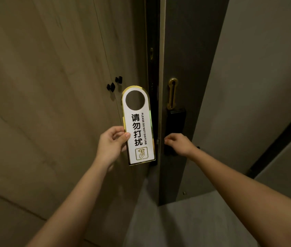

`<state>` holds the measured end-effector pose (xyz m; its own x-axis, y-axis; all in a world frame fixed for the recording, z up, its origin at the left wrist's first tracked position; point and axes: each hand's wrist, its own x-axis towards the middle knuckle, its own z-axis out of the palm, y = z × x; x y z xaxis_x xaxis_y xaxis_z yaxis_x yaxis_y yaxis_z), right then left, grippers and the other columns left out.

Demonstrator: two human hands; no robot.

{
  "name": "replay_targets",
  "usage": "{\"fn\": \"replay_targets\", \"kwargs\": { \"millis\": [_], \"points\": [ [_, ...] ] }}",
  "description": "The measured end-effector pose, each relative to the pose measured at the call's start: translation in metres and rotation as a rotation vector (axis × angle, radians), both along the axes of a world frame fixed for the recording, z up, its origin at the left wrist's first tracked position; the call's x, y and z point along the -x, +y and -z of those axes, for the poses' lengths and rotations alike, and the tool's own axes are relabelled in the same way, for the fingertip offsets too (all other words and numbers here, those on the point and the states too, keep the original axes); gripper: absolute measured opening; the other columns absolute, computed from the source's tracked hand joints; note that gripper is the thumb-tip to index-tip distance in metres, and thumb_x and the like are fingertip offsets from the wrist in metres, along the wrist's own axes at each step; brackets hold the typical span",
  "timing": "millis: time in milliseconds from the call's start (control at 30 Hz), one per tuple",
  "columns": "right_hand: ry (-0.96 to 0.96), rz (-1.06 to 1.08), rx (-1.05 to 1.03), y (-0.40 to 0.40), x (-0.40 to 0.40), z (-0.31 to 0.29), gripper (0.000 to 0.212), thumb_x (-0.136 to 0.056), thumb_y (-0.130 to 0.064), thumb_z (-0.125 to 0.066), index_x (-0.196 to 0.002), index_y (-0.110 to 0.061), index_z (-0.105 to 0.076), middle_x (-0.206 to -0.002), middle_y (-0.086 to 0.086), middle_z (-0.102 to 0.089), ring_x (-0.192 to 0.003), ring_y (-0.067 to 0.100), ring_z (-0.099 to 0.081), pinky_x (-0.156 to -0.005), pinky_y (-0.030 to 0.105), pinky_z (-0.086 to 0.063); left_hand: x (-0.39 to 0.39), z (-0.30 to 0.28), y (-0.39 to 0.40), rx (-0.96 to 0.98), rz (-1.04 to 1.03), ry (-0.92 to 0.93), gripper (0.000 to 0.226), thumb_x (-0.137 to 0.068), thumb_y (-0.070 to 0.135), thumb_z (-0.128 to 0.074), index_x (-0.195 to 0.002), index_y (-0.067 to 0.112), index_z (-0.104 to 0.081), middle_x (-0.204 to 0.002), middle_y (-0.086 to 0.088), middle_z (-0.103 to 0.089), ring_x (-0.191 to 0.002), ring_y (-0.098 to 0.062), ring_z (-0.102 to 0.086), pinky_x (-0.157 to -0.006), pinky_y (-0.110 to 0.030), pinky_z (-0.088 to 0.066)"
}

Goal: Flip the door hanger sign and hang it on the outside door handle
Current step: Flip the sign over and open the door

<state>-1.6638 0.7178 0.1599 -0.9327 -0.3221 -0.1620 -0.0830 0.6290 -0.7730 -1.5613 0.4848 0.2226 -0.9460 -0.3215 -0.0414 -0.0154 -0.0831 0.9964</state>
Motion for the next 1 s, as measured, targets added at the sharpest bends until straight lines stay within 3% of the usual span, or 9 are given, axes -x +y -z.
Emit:
{"fn": "replay_targets", "kwargs": {
  "millis": [100,333,600,733,900,1000],
  "points": [
    [0.044,0.006,0.055,-0.007,-0.024,-0.024,0.025,-0.099,-0.028,-0.053,-0.119,-0.018,-0.065,-0.109,-0.004,-0.066,-0.107,0.014,-0.062,-0.08,0.022,-0.042,-0.018,-0.012,0.0,0.006,0.023,0.013,0.014,-0.092,0.001,-0.063,-0.094,0.015,-0.064,-0.085,-0.001,-0.065,-0.078,-0.013,-0.067,-0.061,-0.023,-0.055],
    [0.103,0.079,0.11,-0.008,-0.068,-0.064,0.028,-0.1,-0.028,-0.05,-0.123,-0.018,-0.063,-0.108,-0.007,-0.065,-0.105,0.01,-0.059,-0.089,0.026,-0.042,-0.041,-0.034,-0.005,0.036,0.09,0.029,0.016,-0.091,0.004,-0.064,-0.092,0.02,-0.065,-0.085,0.002,-0.067,-0.08,-0.014,-0.066,-0.063,-0.027,-0.05],
    [0.155,0.204,0.143,-0.026,-0.104,-0.088,0.035,-0.1,-0.028,-0.05,-0.132,-0.015,-0.057,-0.126,0.003,-0.064,-0.117,0.018,-0.059,-0.101,0.037,-0.047,-0.065,-0.045,-0.019,0.034,0.149,0.029,0.017,-0.092,0.005,-0.064,-0.092,0.021,-0.064,-0.088,0.004,-0.068,-0.086,-0.013,-0.068,-0.07,-0.029,-0.053],
    [0.13,0.264,0.193,-0.04,-0.117,-0.095,0.05,-0.099,-0.035,-0.049,-0.145,-0.016,-0.042,-0.143,0.006,-0.052,-0.128,0.021,-0.051,-0.107,0.044,-0.044,-0.075,-0.049,-0.024,0.031,0.179,0.031,0.016,-0.092,0.005,-0.063,-0.093,0.021,-0.064,-0.089,0.004,-0.068,-0.086,-0.012,-0.068,-0.069,-0.027,-0.053],
    [0.018,0.333,0.299,-0.033,-0.126,-0.103,0.075,-0.097,-0.044,-0.05,-0.156,-0.025,-0.009,-0.163,0.004,-0.021,-0.146,0.026,-0.029,-0.116,0.05,-0.031,-0.082,-0.053,-0.028,0.051,0.188,0.036,0.015,-0.093,0.006,-0.063,-0.095,0.021,-0.064,-0.091,0.003,-0.068,-0.086,-0.011,-0.068,-0.066,-0.024,-0.051],
    [0.003,0.346,0.279,-0.023,-0.137,-0.102,0.08,-0.099,-0.043,-0.047,-0.156,-0.026,0.006,-0.166,0.002,-0.007,-0.15,0.025,-0.018,-0.12,0.043,-0.02,-0.083,-0.054,-0.027,0.054,0.203,0.029,0.015,-0.092,0.006,-0.063,-0.097,0.02,-0.064,-0.093,0.002,-0.069,-0.087,-0.013,-0.068,-0.065,-0.024,-0.051]
  ]
}}
